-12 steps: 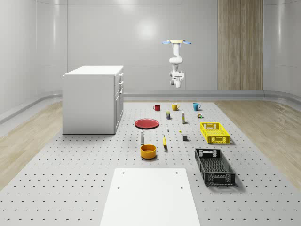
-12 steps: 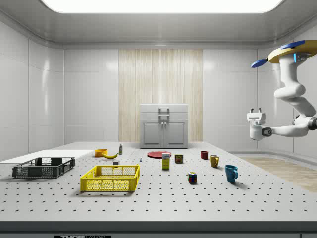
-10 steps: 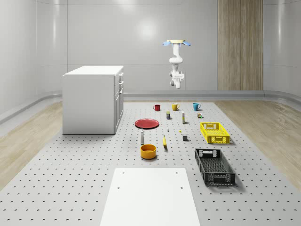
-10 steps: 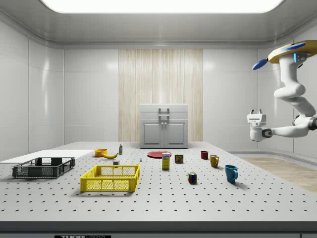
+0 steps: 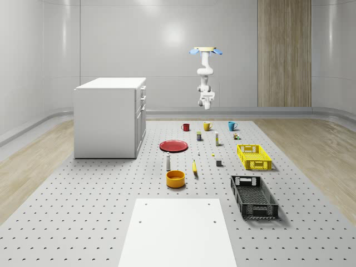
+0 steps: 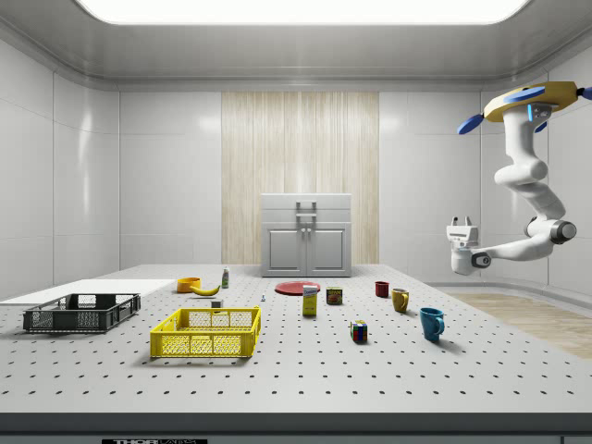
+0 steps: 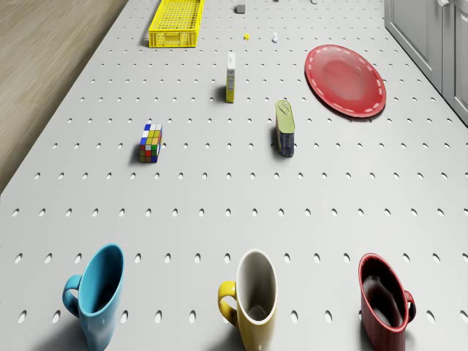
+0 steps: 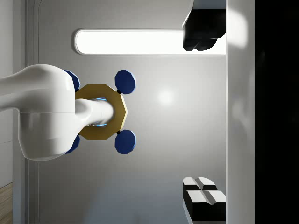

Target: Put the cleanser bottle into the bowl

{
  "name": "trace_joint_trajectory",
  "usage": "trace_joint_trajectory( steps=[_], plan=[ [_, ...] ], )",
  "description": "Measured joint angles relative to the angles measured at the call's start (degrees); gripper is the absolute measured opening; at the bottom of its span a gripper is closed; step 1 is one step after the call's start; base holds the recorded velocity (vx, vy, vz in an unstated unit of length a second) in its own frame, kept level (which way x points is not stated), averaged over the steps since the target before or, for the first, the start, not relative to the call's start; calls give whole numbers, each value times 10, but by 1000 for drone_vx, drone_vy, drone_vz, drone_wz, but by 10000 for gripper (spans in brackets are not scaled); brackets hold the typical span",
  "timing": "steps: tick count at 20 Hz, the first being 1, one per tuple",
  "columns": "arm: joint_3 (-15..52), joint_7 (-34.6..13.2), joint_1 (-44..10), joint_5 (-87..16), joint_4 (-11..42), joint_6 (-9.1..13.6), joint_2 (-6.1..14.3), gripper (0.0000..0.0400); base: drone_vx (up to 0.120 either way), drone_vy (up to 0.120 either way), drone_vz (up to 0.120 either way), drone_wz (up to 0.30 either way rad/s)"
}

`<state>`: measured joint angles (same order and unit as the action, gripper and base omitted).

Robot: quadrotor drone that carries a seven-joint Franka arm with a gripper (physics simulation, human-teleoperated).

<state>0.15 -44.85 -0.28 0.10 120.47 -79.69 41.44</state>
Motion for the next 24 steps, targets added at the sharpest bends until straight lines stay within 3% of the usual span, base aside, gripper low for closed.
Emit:
trace_joint_trajectory(
  steps=[8,24],
  plan=[
    [1,0,-1,0,-31,16,-11,400,120,-120,0,0],
    [2,1,-2,0,-33,13,-9,400,120,-120,0,0]
  ],
)
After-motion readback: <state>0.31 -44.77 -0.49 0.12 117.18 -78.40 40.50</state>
